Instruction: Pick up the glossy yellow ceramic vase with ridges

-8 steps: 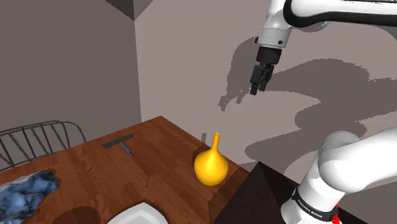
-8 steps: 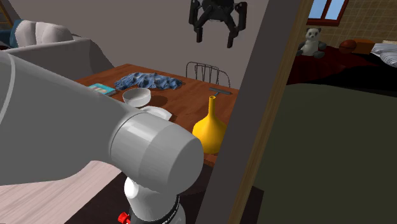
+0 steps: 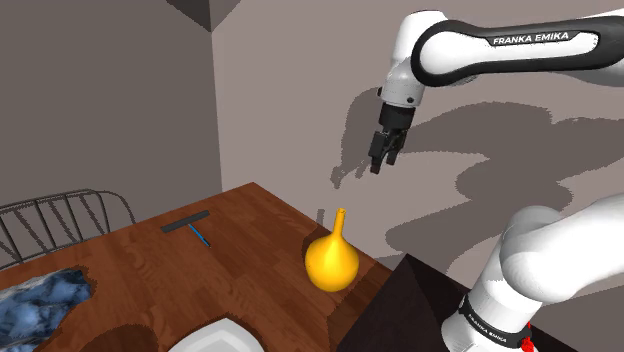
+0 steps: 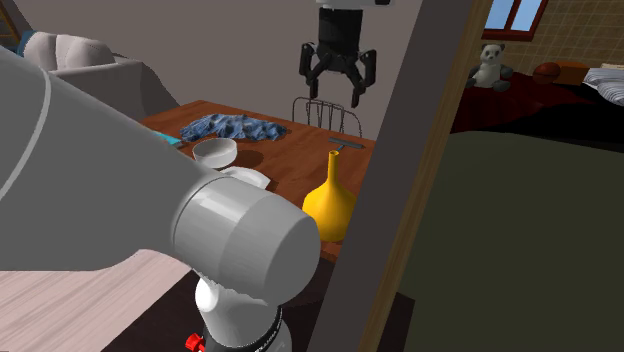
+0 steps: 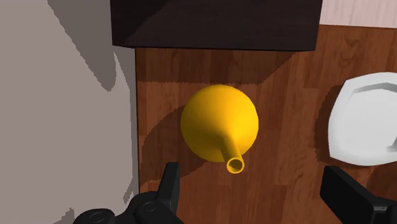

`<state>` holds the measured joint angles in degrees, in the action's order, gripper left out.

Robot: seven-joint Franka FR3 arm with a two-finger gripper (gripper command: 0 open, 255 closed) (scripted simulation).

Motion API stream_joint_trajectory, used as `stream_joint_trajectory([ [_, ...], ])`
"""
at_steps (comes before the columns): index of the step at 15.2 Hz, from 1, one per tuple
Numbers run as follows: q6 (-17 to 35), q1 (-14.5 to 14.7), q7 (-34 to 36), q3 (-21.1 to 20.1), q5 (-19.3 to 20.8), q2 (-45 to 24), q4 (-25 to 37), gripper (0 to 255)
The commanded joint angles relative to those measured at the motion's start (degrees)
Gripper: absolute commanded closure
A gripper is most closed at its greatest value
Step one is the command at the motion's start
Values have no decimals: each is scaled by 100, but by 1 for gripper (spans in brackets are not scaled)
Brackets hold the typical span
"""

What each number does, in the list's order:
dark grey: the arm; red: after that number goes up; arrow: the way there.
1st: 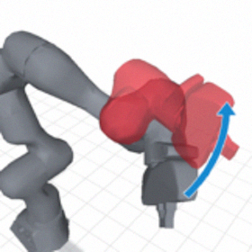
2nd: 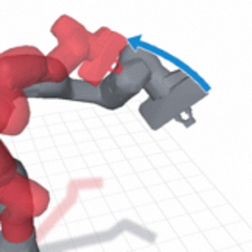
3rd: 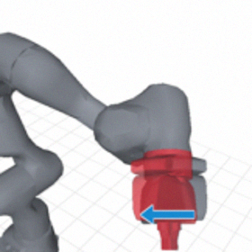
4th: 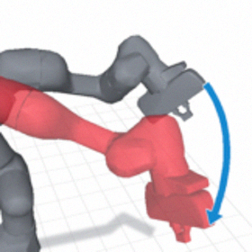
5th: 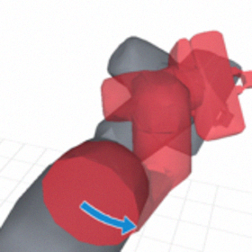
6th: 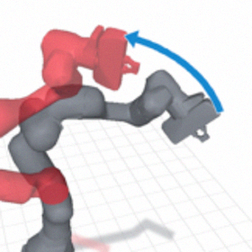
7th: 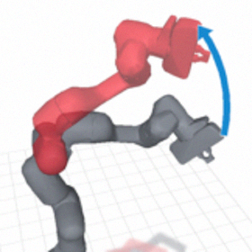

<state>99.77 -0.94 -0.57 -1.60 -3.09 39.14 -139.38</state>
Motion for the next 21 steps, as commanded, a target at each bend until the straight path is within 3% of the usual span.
stream_joint_trajectory([
  [1,429,6,70,-73,-6,-218,-189,0],
  [12,2739,8,603,-524,87,-2034,-656,0],
  [21,3418,-2,634,-553,115,-2425,-945,0],
])
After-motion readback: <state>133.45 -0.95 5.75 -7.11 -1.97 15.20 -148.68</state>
